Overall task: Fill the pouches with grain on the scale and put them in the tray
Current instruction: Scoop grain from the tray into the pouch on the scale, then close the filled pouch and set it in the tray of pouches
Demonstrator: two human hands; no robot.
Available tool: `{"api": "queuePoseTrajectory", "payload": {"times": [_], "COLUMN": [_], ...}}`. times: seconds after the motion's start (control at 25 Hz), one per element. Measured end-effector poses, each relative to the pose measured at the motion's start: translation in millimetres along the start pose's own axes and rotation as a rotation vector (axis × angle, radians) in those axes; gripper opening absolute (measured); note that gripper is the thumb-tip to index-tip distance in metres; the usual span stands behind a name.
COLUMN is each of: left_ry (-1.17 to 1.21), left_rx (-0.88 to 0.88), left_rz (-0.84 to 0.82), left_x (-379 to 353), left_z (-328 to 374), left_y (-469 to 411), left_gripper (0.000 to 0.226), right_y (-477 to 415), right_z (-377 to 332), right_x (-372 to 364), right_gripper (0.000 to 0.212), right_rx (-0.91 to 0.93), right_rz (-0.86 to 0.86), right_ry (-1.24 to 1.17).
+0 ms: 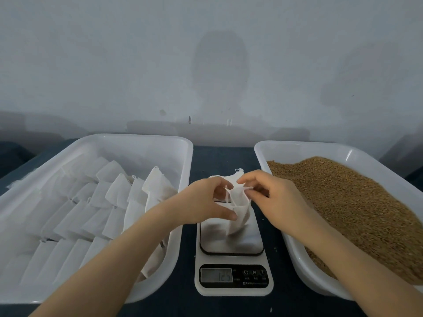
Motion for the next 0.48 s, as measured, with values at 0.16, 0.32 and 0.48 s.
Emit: {"api": "queuePoseTrajectory", "payload": {"times": [0.16, 0.32, 0.48], "left_ry": [-0.090, -0.250, -0.263], "left_rx": [-0.043, 0.003, 0.037], "left_rz": [-0.072, 0.075, 0.084], "left_x": [-11.4, -0.2, 2.6], "left_z": [8.3, 10.1, 9.6], "left_y": [2.6, 4.0, 5.0], "left_gripper": [0.044, 0.035, 0.041], "right_y": [1.4, 2.6, 3.7], "right_z": [0.7, 1.9, 9.5], "right_x": [3.4, 5.9, -3.2], "right_gripper": [0.028, 0.031, 0.024], "right_rx": [0.018, 0.022, -0.119], "right_rz": [0.088, 0.116, -0.106], "right_ry": [-0.064, -0.126, 0.028]}}
Point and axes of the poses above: each hand's wrist, its own y-axis away from the middle knuckle, its own x-axis out of the back of the hand, z = x × y, the point moved 7 cm from there along -y, towards the middle knuckle, and after that the axes turned 12 degrees about -z, right-handed, at the moved point
